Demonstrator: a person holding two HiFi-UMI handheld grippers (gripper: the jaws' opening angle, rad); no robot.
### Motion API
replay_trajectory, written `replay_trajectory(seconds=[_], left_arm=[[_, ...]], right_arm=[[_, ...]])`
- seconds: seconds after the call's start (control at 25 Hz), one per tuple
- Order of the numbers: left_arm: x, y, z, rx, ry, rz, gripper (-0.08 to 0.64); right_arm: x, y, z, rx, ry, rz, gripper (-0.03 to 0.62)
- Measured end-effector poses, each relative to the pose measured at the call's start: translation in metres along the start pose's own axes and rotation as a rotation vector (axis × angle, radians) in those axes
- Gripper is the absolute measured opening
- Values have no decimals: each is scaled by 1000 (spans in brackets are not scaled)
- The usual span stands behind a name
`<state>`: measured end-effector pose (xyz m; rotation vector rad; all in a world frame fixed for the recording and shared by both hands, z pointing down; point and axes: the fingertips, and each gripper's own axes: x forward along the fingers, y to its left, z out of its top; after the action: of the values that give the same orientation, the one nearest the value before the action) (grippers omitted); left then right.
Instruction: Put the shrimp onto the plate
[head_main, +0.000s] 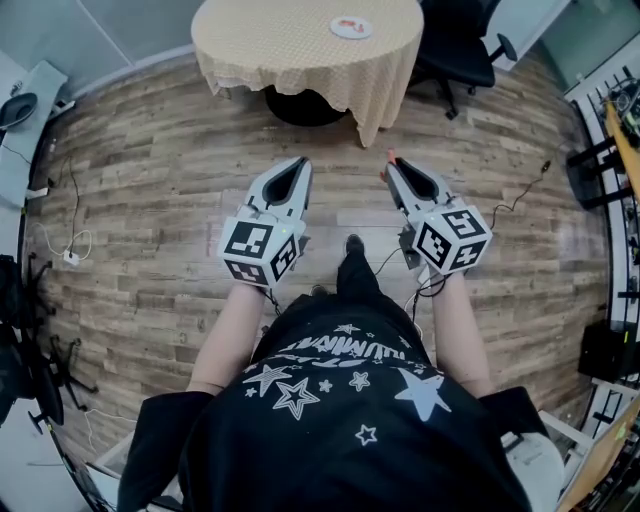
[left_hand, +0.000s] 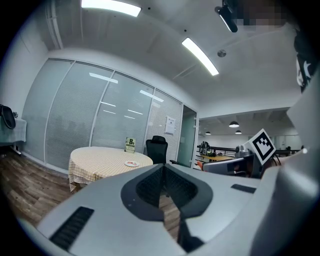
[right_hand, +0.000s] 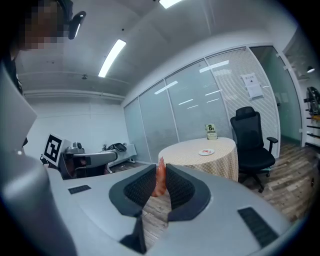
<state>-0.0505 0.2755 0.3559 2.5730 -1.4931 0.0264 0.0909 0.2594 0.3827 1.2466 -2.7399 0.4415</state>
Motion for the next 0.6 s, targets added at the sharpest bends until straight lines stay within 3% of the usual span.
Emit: replay_trajectory(seconds=[0.28,0.6], left_arm=[[14,-1,-17,-30,46,5,8],[56,11,-15,-27,71,36,8]], right_arm=[[0,-16,-8,29,2,8,67],[26,-61,13,99,-54,30,67]])
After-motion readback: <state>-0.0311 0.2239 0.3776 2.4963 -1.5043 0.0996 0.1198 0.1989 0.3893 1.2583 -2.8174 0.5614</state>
